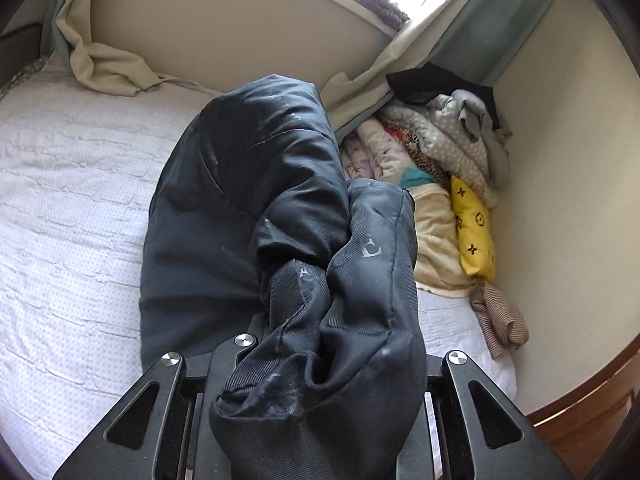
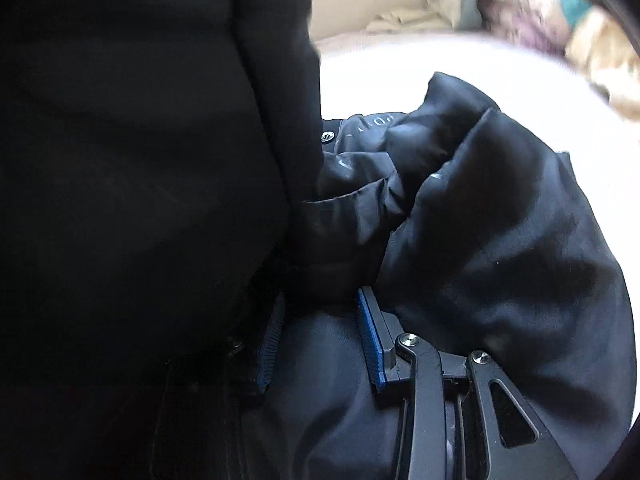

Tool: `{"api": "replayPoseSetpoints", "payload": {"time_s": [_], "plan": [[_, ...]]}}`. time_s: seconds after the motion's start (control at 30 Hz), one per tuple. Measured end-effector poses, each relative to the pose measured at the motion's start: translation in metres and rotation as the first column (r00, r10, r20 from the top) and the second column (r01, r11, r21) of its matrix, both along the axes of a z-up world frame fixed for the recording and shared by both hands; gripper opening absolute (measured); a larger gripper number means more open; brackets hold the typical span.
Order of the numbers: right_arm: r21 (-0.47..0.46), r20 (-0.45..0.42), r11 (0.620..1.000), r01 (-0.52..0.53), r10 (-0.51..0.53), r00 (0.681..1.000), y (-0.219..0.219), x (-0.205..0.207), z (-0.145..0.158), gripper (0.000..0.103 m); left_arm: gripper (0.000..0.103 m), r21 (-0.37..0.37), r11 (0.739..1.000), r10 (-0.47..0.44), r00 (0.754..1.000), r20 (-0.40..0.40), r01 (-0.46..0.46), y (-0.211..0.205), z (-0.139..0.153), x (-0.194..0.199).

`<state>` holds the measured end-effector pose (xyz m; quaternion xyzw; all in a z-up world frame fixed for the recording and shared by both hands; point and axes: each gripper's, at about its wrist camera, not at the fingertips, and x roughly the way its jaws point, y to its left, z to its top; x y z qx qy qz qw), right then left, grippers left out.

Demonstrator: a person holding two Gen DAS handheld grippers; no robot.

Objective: Fold large clothes

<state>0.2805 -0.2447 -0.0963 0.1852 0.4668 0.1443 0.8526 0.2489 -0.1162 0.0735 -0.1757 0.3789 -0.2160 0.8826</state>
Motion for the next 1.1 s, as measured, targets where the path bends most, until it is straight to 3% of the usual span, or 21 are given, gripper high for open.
{"api": "replayPoseSetpoints", "payload": {"time_s": [0.13,0.23,0.33,0.43,0.53,0.73,0.93,1.03,1.1], "plan": [[0.156,-0.118,0.988,0.023,-0.005,0.993,-0.044,-0.006,0.016,0.034,0.027,0.036,0.999,-0.004,1.0,-0.008,0.004,-0.022,-0.004,0.002],[0.286,-0.156,0.951,0.114,-0.071,0.985,-0.09,-0.019,0.026,0.038,0.027,0.07,0.998,-0.011,1.0,-0.015,0.012,-0.036,-0.015,-0.001],[0.433,-0.177,0.871,0.233,-0.171,0.969,-0.145,-0.035,0.03,0.055,0.027,0.115,0.993,-0.032,0.999,-0.026,0.035,-0.059,-0.028,-0.004],[0.554,-0.196,0.769,0.318,-0.251,0.948,-0.195,-0.054,0.03,0.058,0.027,0.185,0.981,-0.055,0.998,-0.022,0.058,-0.087,-0.041,-0.01],[0.585,-0.188,0.729,0.355,-0.304,0.934,-0.228,-0.069,0.033,0.06,0.027,0.259,0.963,-0.075,0.997,-0.008,0.075,-0.113,-0.054,-0.016],[0.554,-0.147,0.748,0.364,-0.343,0.928,-0.247,-0.082,0.046,0.06,0.028,0.405,0.909,-0.13,0.991,0.043,0.102,-0.157,-0.076,-0.033],[0.38,-0.023,0.849,0.366,-0.387,0.922,-0.247,-0.089,0.077,0.056,0.033,0.544,0.831,-0.204,0.973,0.108,0.114,-0.182,-0.107,-0.046],[0.357,0.028,0.884,0.301,-0.332,0.943,-0.239,-0.092,0.089,0.052,0.034,0.571,0.813,-0.233,0.962,0.142,0.113,-0.182,-0.113,-0.051],[0.337,0.014,0.905,0.259,-0.28,0.96,-0.23,-0.084,0.089,0.052,0.035,0.575,0.811,-0.243,0.958,0.155,0.113,-0.179,-0.115,-0.054]]}}
